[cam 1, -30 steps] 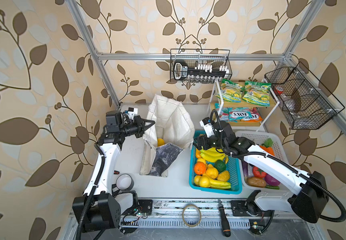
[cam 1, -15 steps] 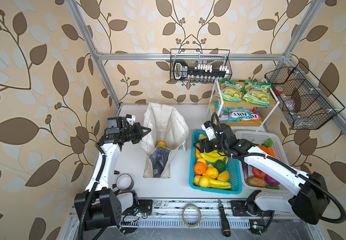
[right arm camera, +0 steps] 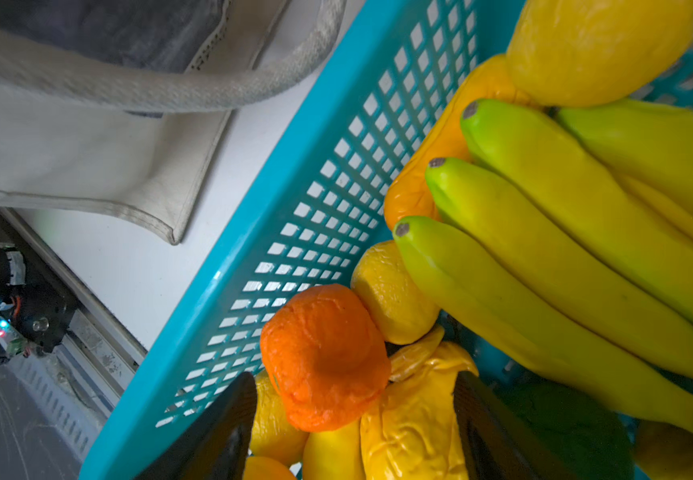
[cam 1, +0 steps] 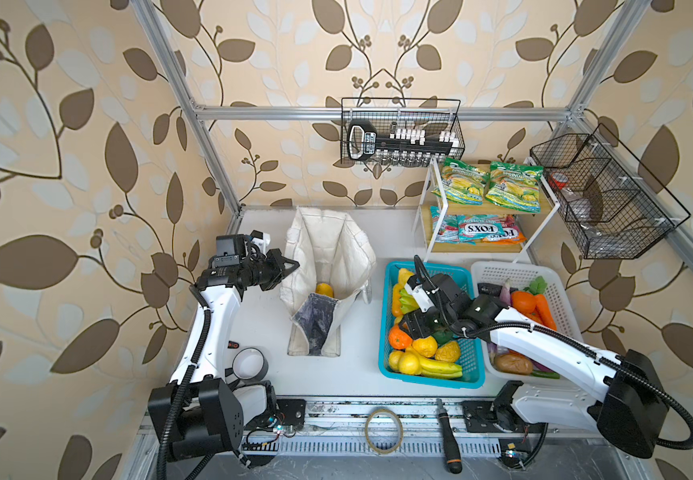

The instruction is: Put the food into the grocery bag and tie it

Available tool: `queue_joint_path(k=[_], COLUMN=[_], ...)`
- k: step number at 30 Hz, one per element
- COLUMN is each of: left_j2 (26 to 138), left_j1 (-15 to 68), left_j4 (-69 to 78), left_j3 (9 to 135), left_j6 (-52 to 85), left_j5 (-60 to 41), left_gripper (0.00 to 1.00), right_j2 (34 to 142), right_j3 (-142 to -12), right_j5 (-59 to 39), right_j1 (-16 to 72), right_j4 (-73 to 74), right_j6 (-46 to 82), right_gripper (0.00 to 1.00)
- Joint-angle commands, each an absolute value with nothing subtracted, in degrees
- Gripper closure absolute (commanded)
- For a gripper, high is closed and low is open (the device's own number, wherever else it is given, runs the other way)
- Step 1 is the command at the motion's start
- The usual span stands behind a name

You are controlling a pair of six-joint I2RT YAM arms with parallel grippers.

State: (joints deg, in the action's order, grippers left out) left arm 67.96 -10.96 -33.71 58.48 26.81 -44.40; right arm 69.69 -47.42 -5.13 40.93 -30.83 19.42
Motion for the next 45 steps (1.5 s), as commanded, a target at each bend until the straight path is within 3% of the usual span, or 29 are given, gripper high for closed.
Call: queue_joint_path(k=[1, 4, 14, 35, 40, 45], left_j2=[66.7, 66.8, 65.8, 64.9, 65.0, 65.2], left_j1=[-11.3, -11.3, -11.3, -11.3, -11.3, -11.3], left_j4=[-33.9, -33.6, -32.2, -30.9, -31.0, -30.9], left_j3=[58.2, 58.3, 56.6, 54.9, 55.0, 55.2], left_j6=[24.8, 25.0, 26.0, 26.7, 26.5, 26.6], left_j5=[-44.3, -44.9, -46.1, -46.5, -46.3, -46.6], left_gripper=[1.0, 1.0, 1.0, 1.0, 1.0, 1.0], right_j2=[68.8, 69.2, 65.6, 82.5, 84.8, 84.5], right_j3=[-47.3, -45.9, -44.9, -45.6, -45.6, -46.9], right_j5=[-3.7, -7.5, -7.1, -11.0, -11.7, -13.0], right_j1=[38.9, 38.1, 38.5, 44.2, 44.1, 43.4], right_j4=[-31.4, -29.2, -34.1, -24.5, -23.2, -23.7], right_j6=[18.8, 18.9, 18.0, 16.7, 16.2, 15.8], right_gripper=[0.26, 0.3, 0.25, 0.23, 0.3, 0.43])
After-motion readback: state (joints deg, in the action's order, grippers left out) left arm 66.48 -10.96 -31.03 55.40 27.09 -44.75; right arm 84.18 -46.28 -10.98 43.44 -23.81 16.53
